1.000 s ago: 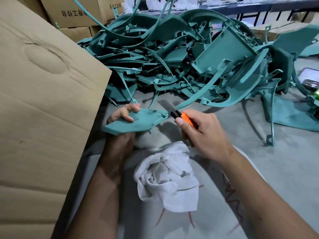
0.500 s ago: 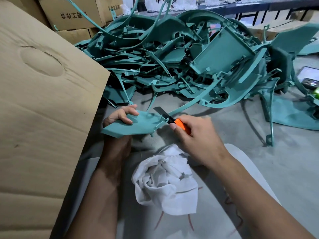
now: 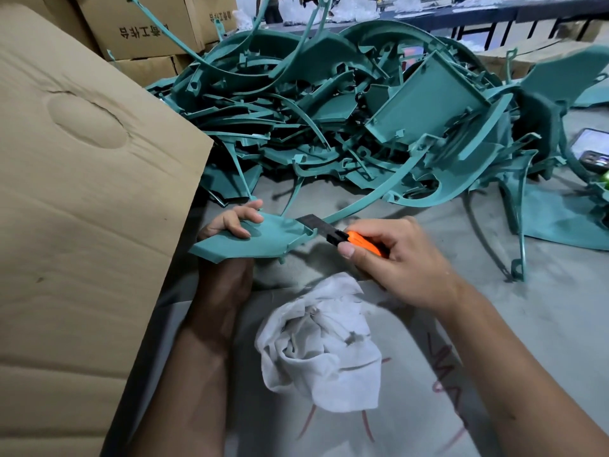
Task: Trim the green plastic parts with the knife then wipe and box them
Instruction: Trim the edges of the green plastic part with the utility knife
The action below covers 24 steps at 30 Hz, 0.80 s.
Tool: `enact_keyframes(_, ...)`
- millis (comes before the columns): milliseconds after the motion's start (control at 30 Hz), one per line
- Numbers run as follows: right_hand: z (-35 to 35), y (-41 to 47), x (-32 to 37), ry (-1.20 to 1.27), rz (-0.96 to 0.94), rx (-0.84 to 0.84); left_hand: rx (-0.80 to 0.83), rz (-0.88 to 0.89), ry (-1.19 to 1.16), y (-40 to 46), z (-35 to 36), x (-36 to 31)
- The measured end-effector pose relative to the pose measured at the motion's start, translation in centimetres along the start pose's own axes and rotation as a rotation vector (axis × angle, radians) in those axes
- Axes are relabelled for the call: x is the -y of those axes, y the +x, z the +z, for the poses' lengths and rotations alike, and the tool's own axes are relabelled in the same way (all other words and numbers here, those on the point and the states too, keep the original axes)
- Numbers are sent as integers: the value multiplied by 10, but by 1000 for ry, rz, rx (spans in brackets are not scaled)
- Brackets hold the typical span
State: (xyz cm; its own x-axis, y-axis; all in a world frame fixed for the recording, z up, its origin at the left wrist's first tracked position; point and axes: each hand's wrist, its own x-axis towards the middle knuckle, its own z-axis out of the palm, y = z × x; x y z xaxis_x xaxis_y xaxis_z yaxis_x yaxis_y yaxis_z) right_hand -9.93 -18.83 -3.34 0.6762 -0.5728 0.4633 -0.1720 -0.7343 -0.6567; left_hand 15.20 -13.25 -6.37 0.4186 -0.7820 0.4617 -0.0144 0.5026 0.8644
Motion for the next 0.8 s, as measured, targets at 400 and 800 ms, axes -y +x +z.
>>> enact_keyframes(400, -6, -1, -4, 59, 14, 153, 277, 75, -66, 0, -12, -8)
enact_keyframes(800, 23, 2, 9, -105, 25, -160, -178, 72, 4, -5, 2, -6)
